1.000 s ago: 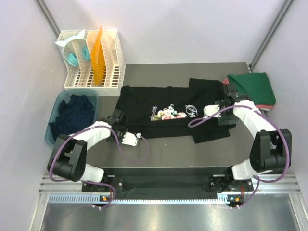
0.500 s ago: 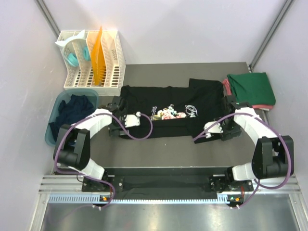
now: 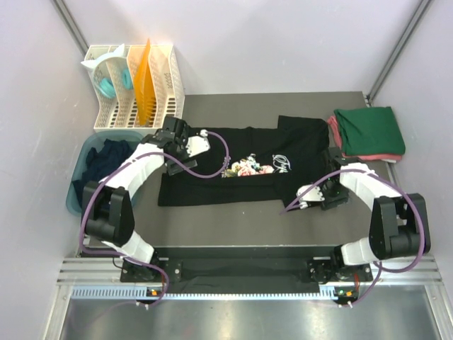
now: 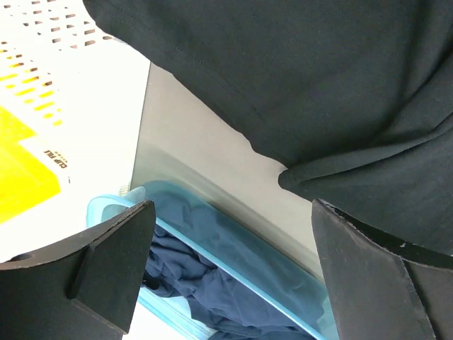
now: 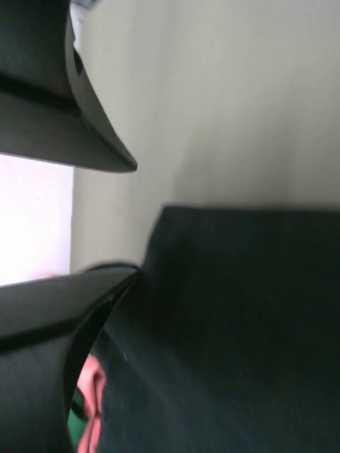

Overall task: Fold and stack the t-shirts
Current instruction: Fold the flattened tshirt in 1/3 of the way

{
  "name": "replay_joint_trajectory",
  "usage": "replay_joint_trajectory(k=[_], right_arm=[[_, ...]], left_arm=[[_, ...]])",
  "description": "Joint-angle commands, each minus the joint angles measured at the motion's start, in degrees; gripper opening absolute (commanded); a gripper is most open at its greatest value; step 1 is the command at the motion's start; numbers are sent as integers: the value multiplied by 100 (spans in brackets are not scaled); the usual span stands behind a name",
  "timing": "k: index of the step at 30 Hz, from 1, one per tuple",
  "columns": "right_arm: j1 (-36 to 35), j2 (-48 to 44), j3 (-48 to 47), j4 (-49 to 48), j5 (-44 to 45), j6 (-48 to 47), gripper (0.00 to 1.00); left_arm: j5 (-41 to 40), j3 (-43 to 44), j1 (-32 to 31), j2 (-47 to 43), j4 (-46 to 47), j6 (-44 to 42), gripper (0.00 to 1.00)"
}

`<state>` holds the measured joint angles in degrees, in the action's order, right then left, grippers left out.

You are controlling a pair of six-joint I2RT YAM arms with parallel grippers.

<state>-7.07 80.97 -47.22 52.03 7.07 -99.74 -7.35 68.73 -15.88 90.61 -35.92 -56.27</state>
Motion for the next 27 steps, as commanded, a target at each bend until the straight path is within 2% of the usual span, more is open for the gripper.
replay_joint_trajectory(k=[1, 7, 16, 19, 20, 22, 27], right_arm=[[-136, 226, 46, -711, -224, 253, 55], [-277, 367, 108, -870, -311, 464, 46], [-400, 33, 354, -668, -294, 386, 52], [-418, -46, 520, -772, -259, 351, 45], [-418, -20, 573, -834, -207, 359, 38], [-444, 7, 688, -1088, -145, 447, 33], [-497, 7, 828, -1256, -171, 640, 10]], left_arm=[[-108, 229, -3, 62, 129, 230, 96], [-310, 132, -3, 1, 357, 64, 96], [-416, 167, 32, 18, 612, -165, 98], [-398, 220, 67, 79, 718, -182, 98], [-398, 237, 59, 97, 727, -183, 98], [-390, 307, 59, 141, 736, -165, 98], [-372, 317, 67, 168, 797, -191, 98]])
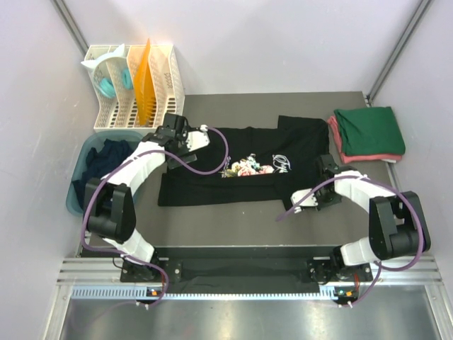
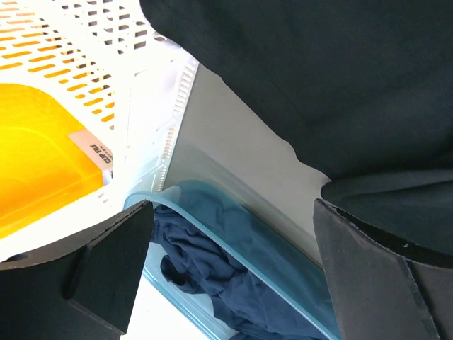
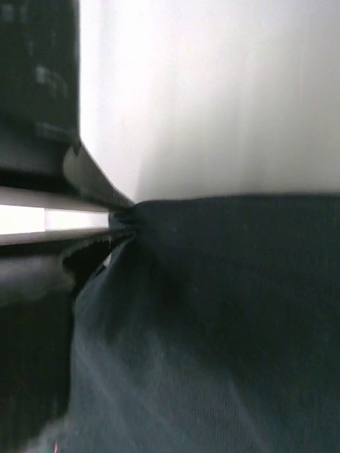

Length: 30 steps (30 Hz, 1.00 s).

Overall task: Fold and stack the t-shirts
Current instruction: Fold the flattened tshirt in 1/3 of the way

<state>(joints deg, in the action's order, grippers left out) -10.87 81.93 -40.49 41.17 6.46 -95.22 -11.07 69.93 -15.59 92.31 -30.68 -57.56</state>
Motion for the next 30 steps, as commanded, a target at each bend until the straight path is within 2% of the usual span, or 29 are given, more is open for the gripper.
replay_joint_trajectory(k=[1, 2, 8, 13, 19, 23, 30], right_arm=[[-160, -124, 182, -188, -92, 205, 6], [-169, -151, 208, -197, -66, 214, 0], [-222, -458, -11, 119, -57, 285, 0], [-266, -757, -766, 690, -101, 311, 0], [-293, -811, -1400, 726, 22, 179, 0], [-336, -626, -1576, 411, 110, 188, 0], [-468, 15, -1725, -872, 426, 293, 0]], left_arm=[[8, 196, 48, 6, 290, -88, 98], [17, 188, 48, -3, 299, -89, 98], [87, 179, 65, 32, 369, -106, 98], [158, 100, 65, 32, 457, -89, 98], [246, 38, 65, 59, 510, -45, 98], [289, 29, 65, 94, 545, -10, 98], [342, -50, 65, 76, 545, 34, 98]])
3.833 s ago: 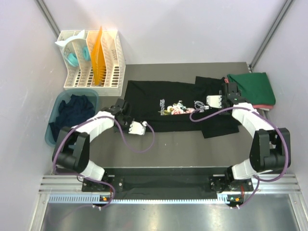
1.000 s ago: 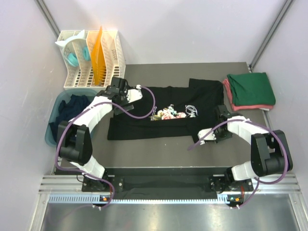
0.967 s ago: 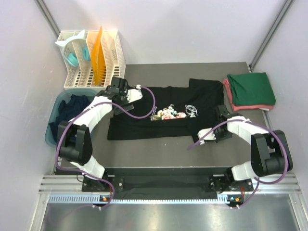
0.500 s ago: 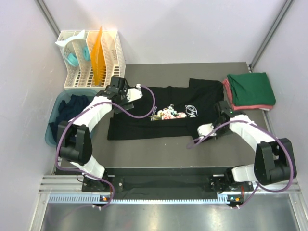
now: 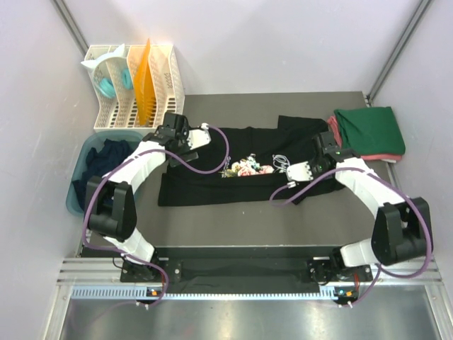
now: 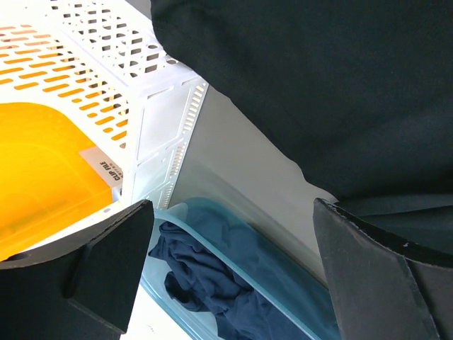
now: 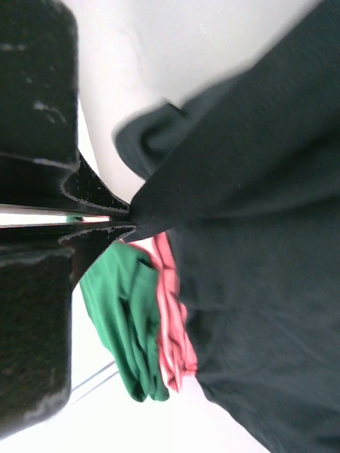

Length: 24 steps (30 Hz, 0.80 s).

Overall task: Fold and stack the t-shirts
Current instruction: Fold the flattened tshirt in 1/3 of the way

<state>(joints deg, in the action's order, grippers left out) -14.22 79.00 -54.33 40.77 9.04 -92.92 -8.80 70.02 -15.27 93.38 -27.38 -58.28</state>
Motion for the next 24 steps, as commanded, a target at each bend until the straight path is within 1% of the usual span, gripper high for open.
replay_joint_trajectory(k=[1, 5, 9, 15, 17, 24], right_arm=[[-160, 465, -394, -904, 195, 99, 0], [-265, 704, -535, -1282, 282, 126, 0], [-371, 880, -570, -1869, 327, 125, 0], [-450, 1292, -667, -2389, 502, 222, 0], [-468, 1346, -597, -2818, 616, 213, 0], [-503, 1846, -562, -4190, 1169, 231, 0]], left_arm=[[124, -67, 33, -39, 215, 115, 98], [141, -111, 33, -48, 198, 142, 98], [159, -138, 33, -66, 189, 194, 98], [185, -173, 24, -118, 119, 203, 98], [177, -234, 24, -136, 92, 142, 98], [53, -884, 24, -356, 259, -183, 98]])
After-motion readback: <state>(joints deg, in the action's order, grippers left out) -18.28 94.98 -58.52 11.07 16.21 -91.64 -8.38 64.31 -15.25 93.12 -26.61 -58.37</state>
